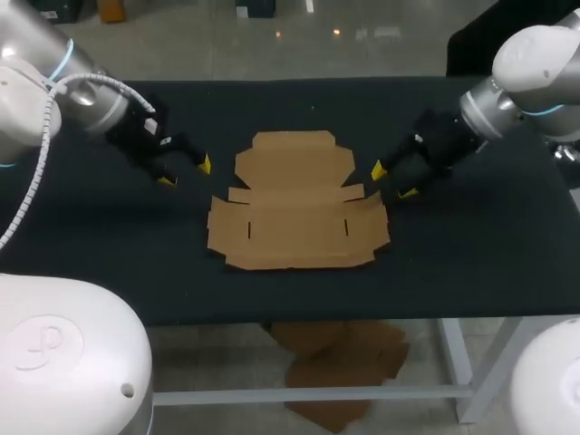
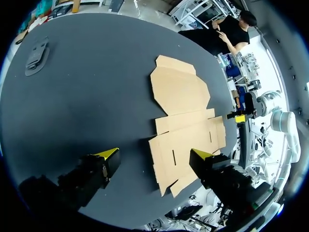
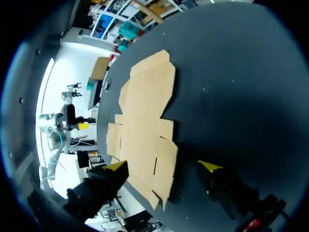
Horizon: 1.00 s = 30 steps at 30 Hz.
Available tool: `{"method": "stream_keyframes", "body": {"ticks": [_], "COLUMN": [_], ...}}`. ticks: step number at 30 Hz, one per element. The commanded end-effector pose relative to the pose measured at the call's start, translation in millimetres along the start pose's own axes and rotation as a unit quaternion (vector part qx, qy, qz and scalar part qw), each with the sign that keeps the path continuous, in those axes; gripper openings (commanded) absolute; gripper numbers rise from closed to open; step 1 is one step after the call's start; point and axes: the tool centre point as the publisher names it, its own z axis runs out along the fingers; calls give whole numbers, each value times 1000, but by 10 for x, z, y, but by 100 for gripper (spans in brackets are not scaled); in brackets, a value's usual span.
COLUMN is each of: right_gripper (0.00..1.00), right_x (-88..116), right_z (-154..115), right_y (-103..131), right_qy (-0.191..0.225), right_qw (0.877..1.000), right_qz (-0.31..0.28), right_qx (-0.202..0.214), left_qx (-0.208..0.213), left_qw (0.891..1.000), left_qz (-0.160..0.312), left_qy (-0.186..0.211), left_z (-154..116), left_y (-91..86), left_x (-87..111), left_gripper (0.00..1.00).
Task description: Assemble the packaging by folding the flat box into shape, placing the metal phone stand inside, and closing the box properly
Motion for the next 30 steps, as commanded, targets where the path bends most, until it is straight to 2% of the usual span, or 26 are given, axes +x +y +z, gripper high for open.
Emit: {"method": "stream_keyframes", "body": {"ticks": [1,11,19,22,24,27,28,29,30], "right_gripper": [100,100,100,100,100,100,89,60,44], "right_x": [66,165,254,274,277,281,283,283,282], "right_z": [-226,-601,-673,-660,-650,-630,-623,-615,-609], "right_y": [-60,156,349,414,444,471,483,493,503], "right_qy": [-14,-30,-35,-36,-37,-43,-43,-46,-44], "right_qw": [1000,998,996,996,996,996,996,995,996], "right_qz": [-9,-47,-64,-65,-65,-64,-64,-64,-62], "right_qx": [-14,-39,-47,-46,-46,-51,-53,-56,-55], "left_qx": [-12,-10,-7,-8,-9,-10,-10,-10,-10], "left_qw": [1000,1000,1000,1000,1000,1000,1000,1000,1000], "left_qz": [12,-3,-12,-16,-19,-21,-22,-22,-22], "left_qy": [-10,-7,-8,-8,-7,-5,-4,-3,-2], "left_z": [43,60,63,67,83,94,98,101,106], "left_y": [-87,-250,-273,-285,-297,-318,-324,-331,-337], "left_x": [34,12,26,23,10,-18,-24,-30,-35], "left_gripper": [100,100,100,95,83,50,41,29,0]}}
